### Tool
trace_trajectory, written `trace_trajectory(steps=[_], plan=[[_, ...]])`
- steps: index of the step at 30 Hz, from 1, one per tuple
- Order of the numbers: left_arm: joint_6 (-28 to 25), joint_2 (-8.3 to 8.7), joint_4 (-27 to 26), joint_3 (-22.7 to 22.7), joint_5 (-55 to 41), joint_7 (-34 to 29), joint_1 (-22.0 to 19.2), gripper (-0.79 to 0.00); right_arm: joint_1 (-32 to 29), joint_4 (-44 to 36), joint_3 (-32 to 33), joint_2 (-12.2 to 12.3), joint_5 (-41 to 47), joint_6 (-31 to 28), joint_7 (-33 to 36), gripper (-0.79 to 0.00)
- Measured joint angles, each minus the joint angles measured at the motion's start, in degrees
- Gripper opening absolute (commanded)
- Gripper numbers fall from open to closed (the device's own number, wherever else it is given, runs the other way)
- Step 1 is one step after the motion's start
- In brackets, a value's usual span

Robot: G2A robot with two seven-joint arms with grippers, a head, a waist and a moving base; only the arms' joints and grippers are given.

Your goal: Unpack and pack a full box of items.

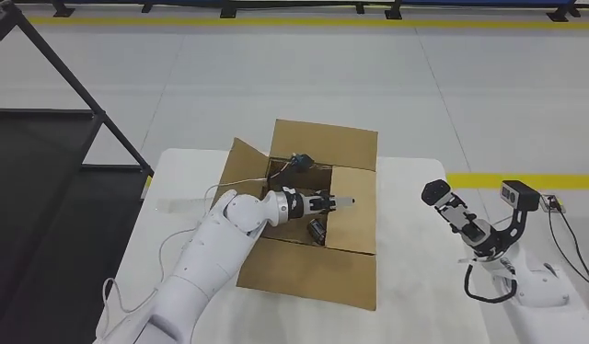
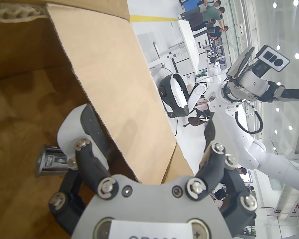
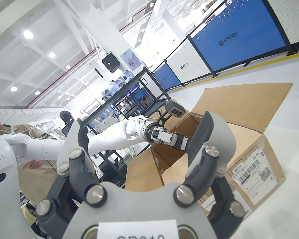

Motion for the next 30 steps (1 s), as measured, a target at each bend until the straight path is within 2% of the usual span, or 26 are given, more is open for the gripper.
trace_trajectory(steps=[5, 9, 21, 25, 30], plan=[[-1.79, -0.68, 1.88, 0.11, -0.75, -0.17, -1.1, 0.0, -0.47, -0.46, 0.33, 0.1, -0.23, -0.18, -0.32, 0.0], [-3.41, -0.92, 1.48, -0.11, -0.8, 0.57, -1.51, 0.0, -0.73, -0.82, 0.85, 0.24, 0.05, -0.62, -0.33, 0.0], [-4.4, -1.6, -7.72, 0.38, 3.27, 7.4, -0.1, 0.0, -1.65, -0.72, 4.78, 0.93, 4.18, -1.4, -0.34, 0.0], [-3.38, -2.26, -10.41, 1.3, 5.13, 10.51, 0.56, 0.0, -3.62, -1.22, 8.02, 1.19, 6.24, -1.39, -0.33, 0.0], [-2.15, -3.52, -11.18, 3.09, 6.73, 13.33, 0.61, 0.0, -5.88, -1.29, 11.73, 1.34, 8.35, -1.39, 0.45, 0.0]])
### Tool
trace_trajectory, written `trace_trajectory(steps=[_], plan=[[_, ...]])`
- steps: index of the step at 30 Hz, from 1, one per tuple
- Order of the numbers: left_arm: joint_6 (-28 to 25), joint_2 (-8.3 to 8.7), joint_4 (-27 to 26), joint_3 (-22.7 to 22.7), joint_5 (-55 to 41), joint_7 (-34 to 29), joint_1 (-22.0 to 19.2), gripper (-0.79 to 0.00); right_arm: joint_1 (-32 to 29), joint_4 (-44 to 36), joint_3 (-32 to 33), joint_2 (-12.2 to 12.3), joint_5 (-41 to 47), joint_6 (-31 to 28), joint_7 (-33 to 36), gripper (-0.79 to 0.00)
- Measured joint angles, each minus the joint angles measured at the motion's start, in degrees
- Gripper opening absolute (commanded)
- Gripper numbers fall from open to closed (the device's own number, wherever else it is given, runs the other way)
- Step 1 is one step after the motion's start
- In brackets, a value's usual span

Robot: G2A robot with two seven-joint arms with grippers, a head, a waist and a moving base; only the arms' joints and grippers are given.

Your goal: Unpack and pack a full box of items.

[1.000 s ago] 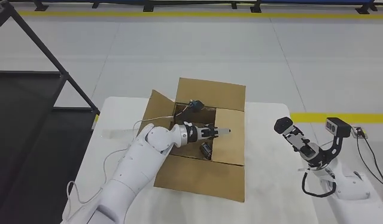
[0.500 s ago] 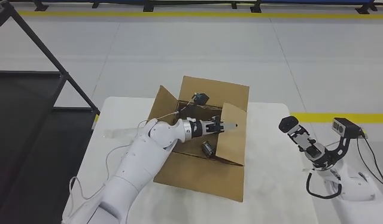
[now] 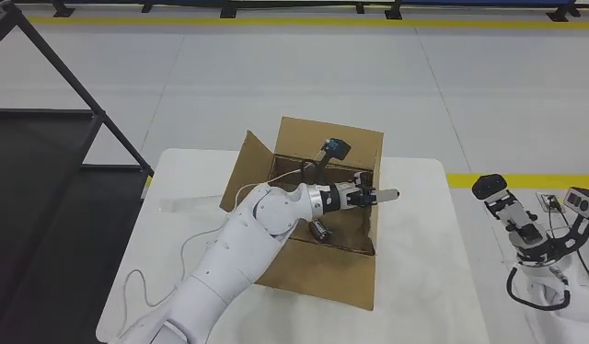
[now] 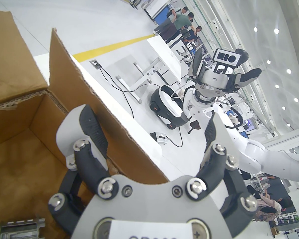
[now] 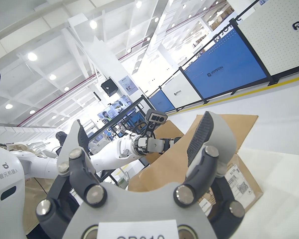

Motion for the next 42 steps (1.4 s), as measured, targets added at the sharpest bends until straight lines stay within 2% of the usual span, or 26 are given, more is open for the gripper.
trace_trajectory(steps=[6, 13, 22, 28, 36, 42], plan=[[0.52, -2.38, 2.77, 2.99, 0.71, 2.48, -0.86, 0.0, -2.11, 0.73, 3.93, -0.08, 2.7, 0.0, 1.64, 0.0], [1.2, -6.08, 8.19, 7.09, 1.52, 4.14, -2.62, 0.0, -4.02, 1.29, 7.78, -0.58, 5.48, 0.0, 4.46, 0.0], [4.8, -10.76, 15.41, 11.94, 6.69, 5.7, -4.37, 0.0, -3.58, 3.2, 9.68, -1.43, 9.18, 0.0, 9.97, 0.0], [4.51, -13.03, 19.24, 12.48, 6.72, 6.14, -5.45, 0.0, -2.36, 4.64, 9.82, -1.74, 11.12, 0.0, 12.64, 0.0], [2.43, -14.64, 22.25, 11.55, 6.72, 8.75, -7.06, 0.0, -1.17, 6.07, 8.77, -1.71, 11.4, 0.0, 12.59, 0.0], [-2.21, -13.73, 23.47, 8.92, 7.42, 13.26, -9.74, 0.0, -0.09, 7.07, 7.46, -1.45, 11.76, 0.0, 12.59, 0.0]])
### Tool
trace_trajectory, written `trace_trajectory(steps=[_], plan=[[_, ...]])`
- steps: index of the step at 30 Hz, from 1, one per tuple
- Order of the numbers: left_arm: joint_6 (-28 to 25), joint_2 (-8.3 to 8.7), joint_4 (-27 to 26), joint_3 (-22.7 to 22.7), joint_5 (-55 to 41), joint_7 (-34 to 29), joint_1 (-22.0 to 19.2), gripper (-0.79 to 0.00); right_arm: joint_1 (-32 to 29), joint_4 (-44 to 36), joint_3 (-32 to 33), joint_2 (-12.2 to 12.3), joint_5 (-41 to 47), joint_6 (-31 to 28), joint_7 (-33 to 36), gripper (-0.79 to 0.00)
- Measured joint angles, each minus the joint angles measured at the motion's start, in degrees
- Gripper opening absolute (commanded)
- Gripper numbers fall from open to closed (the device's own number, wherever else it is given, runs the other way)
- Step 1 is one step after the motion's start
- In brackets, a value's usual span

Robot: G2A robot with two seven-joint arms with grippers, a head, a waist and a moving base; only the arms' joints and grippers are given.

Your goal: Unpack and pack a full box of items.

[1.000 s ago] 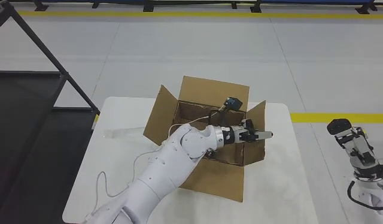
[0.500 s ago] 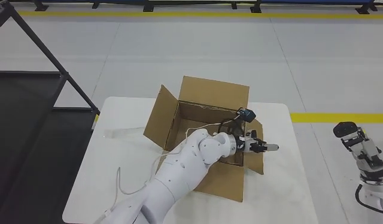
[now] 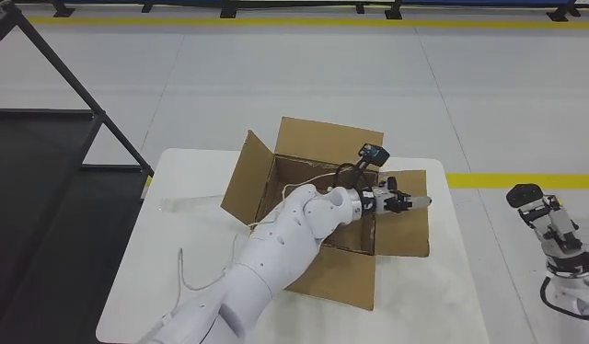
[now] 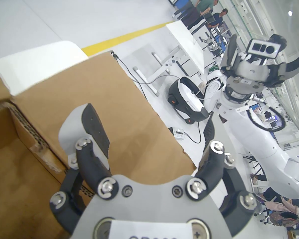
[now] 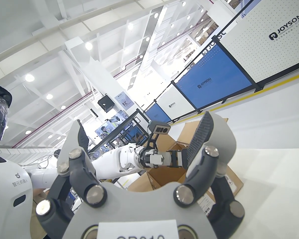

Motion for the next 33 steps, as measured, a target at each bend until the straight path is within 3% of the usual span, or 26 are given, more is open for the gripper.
trace_trajectory(steps=[6, 11, 14, 17, 19, 22, 25, 28, 33], plan=[[-5.9, 3.97, -0.08, -4.02, 4.49, 8.12, -2.21, 0.0, 1.05, -1.86, -1.93, 0.36, -1.79, 0.0, 0.0, 0.0], [-8.46, 10.07, -5.1, -10.16, 10.4, 16.66, -1.64, 0.0, 3.67, -3.89, -5.38, 0.49, -6.74, 0.43, 0.4, 0.0], [-6.83, 14.97, -13.68, -16.17, 15.26, 19.55, 2.37, 0.0, 6.54, -5.33, -8.48, 0.32, -11.27, 2.46, 0.99, 0.0], [-2.06, 20.59, -30.5, -25.93, 19.62, 16.61, 12.37, 0.0, 9.71, -7.16, -12.16, -0.11, -17.88, 5.64, -0.05, 0.0], [3.33, 24.12, -45.09, -34.81, 21.18, 10.16, 23.49, 0.0, 12.1, -8.47, -15.44, -0.6, -23.36, 8.51, -1.5, 0.0], [10.57, 27.11, -65.78, -46.64, 19.82, 0.13, 39.64, 0.0, 16.15, -9.6, -21.08, -1.54, -33.11, 13.92, -4.11, 0.0], [13.62, 28.27, -83.68, -55.66, 17.12, -4.64, 50.92, 0.0, 20.15, -9.67, -27.5, -2.78, -42.17, 18.81, -7.29, 0.0], [13.32, 28.86, -92.89, -62.38, 14.57, -4.93, 58.02, 0.0, 23.86, -8.41, -33.49, -4.0, -47.84, 21.89, -8.67, 0.0], [12.29, 29.39, -95.58, -68.95, 10.86, -3.95, 64.45, 0.0, 28.81, -5.8, -41.84, -5.8, -55.35, 25.87, -7.59, 0.0]])
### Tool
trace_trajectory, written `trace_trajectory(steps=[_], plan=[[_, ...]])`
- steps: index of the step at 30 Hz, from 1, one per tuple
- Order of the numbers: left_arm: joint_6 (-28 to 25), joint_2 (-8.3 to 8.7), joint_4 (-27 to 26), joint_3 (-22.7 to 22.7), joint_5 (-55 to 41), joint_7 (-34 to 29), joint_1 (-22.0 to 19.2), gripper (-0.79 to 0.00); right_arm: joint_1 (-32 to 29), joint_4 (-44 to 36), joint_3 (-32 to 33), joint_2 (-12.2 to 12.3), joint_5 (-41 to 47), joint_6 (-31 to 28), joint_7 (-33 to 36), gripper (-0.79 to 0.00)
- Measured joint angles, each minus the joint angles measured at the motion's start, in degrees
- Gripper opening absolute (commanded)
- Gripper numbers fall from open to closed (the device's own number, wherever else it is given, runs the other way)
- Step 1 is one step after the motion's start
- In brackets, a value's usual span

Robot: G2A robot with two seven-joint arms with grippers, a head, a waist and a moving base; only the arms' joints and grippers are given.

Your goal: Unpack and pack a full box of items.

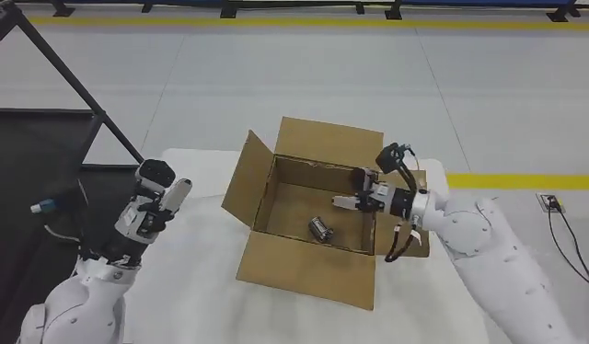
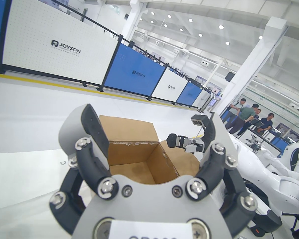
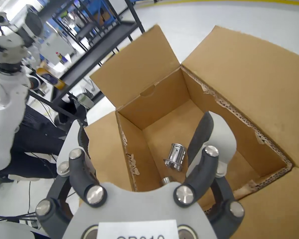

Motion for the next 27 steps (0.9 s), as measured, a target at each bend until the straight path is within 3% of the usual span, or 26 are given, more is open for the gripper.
trace_trajectory(steps=[3, 20, 27], plan=[[-0.18, 0.08, -0.06, -0.72, -1.18, -0.13, 1.21, 0.0, 1.48, 0.88, -2.49, -0.66, -0.69, 2.08, 0.23, 0.0], [-0.03, 0.07, 0.07, -0.63, -1.18, -0.09, 1.13, 0.0, 1.29, 0.79, -2.5, -0.65, -0.75, 2.04, 0.2, 0.0], [2.63, 0.73, 2.62, -4.14, -6.38, -1.97, 1.35, 0.0, 6.95, -0.63, -10.6, -2.97, -9.19, 13.39, 6.47, 0.0]])
